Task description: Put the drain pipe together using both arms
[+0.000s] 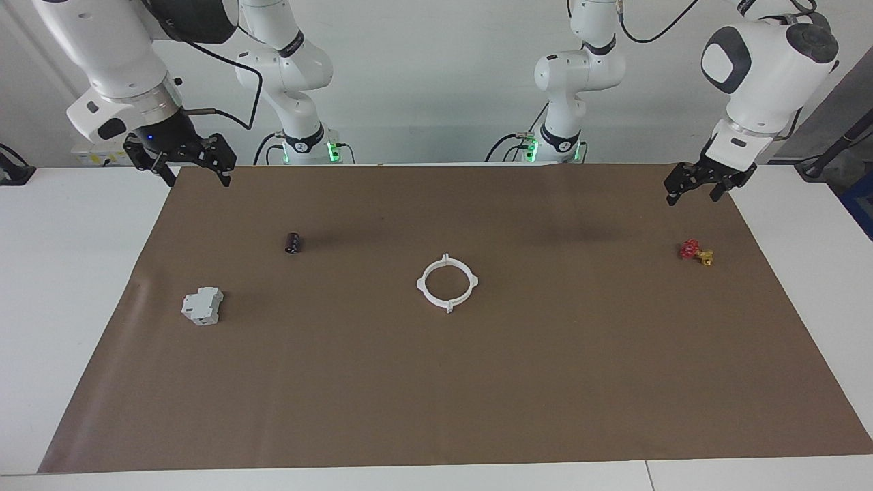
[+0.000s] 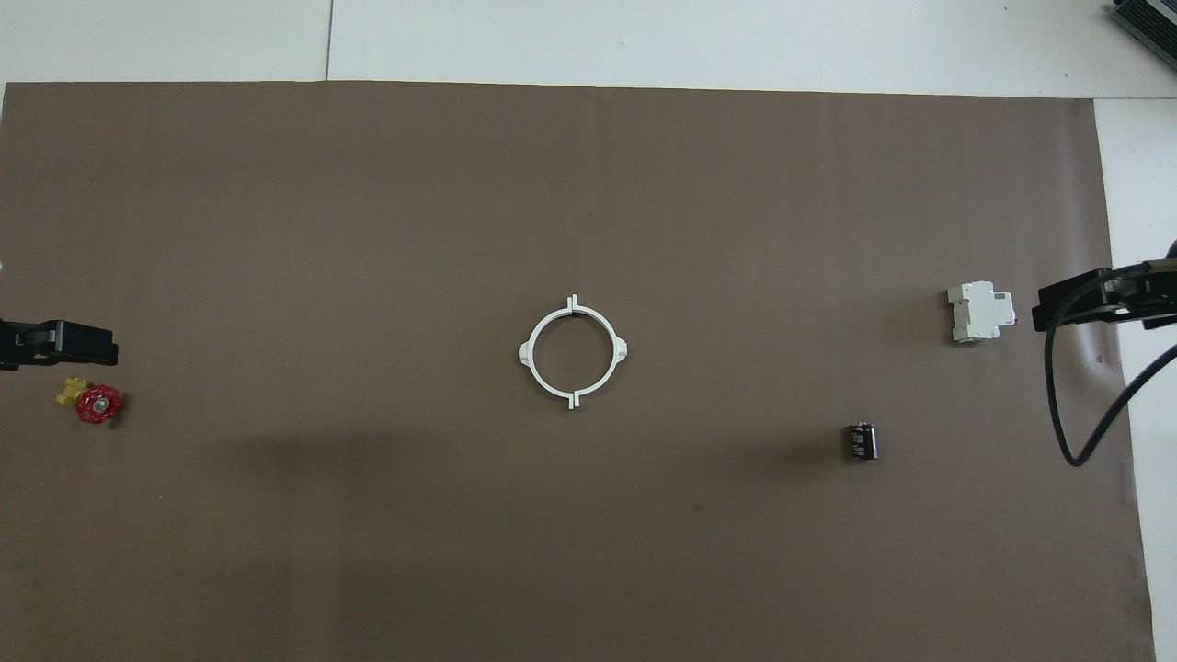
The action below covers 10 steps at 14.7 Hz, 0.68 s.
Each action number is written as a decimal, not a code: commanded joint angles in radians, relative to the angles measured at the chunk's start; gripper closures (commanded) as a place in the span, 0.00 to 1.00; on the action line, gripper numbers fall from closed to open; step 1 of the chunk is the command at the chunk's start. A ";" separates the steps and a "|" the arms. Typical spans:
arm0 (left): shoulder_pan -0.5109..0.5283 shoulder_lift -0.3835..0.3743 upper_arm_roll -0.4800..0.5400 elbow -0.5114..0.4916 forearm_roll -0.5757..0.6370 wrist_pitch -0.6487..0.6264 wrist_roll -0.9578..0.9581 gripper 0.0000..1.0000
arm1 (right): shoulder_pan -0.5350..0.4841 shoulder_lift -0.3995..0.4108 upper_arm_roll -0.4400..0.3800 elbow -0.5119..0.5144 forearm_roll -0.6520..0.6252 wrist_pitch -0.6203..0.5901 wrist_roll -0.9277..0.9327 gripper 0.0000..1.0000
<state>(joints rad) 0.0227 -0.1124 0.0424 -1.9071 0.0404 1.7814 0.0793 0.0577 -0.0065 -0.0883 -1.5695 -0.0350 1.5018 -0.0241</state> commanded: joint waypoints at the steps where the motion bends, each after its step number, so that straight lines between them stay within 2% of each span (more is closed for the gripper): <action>1: -0.037 0.045 -0.041 0.175 -0.008 -0.140 -0.032 0.00 | -0.018 -0.006 0.012 -0.003 0.006 -0.008 -0.023 0.00; 5: -0.043 0.037 -0.142 0.166 -0.007 -0.148 -0.067 0.00 | -0.018 -0.006 0.012 -0.003 0.004 -0.008 -0.023 0.00; 10: 0.019 0.030 -0.141 0.177 0.004 -0.143 -0.093 0.00 | -0.018 -0.006 0.012 -0.003 0.006 -0.008 -0.023 0.00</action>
<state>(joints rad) 0.0139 -0.0876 -0.0986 -1.7554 0.0411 1.6590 -0.0036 0.0577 -0.0065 -0.0883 -1.5695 -0.0350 1.5018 -0.0241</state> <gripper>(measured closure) 0.000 0.000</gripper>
